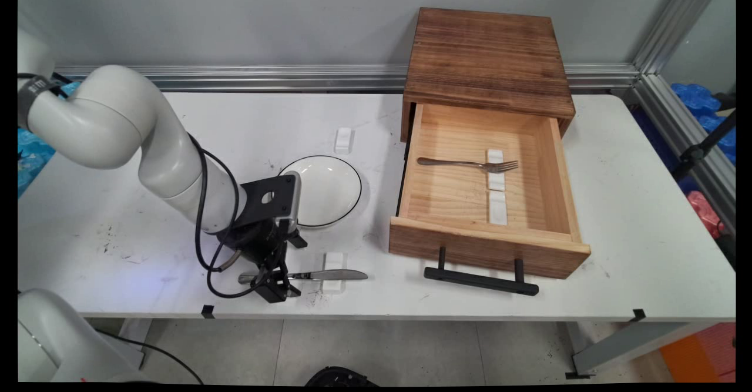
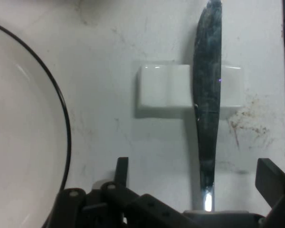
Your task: Pick up the knife from the right of the white plate, then place the picked object into the drawer
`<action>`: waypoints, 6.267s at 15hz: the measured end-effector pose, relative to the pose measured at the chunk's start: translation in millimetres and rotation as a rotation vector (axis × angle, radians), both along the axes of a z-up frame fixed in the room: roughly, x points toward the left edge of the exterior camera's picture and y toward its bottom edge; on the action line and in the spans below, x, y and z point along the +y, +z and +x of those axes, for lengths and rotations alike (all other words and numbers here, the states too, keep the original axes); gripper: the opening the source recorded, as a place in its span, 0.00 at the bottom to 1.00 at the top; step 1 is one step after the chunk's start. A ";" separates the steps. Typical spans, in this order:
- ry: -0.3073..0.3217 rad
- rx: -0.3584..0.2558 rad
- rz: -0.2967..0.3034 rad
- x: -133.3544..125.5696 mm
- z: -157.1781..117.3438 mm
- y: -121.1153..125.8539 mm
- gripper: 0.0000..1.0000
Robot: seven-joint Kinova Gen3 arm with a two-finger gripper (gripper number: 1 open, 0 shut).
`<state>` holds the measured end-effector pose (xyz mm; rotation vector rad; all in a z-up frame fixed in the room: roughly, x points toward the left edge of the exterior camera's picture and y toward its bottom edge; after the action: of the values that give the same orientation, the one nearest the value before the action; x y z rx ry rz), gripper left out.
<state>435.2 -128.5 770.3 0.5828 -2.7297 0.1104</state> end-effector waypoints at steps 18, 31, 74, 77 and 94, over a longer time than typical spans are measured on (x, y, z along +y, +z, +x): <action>0.000 0.006 0.013 2.3 7.4 1.1 1.00; -0.005 0.024 0.024 6.2 4.6 1.9 0.00; -0.195 0.195 -0.053 -53.8 -20.5 176.3 0.00; -0.211 0.208 -0.082 -77.1 -36.8 196.2 0.00; -0.207 0.164 -0.139 -185.0 -137.1 186.4 0.00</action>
<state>298.1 -313.5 956.7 0.2565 -2.5794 0.1902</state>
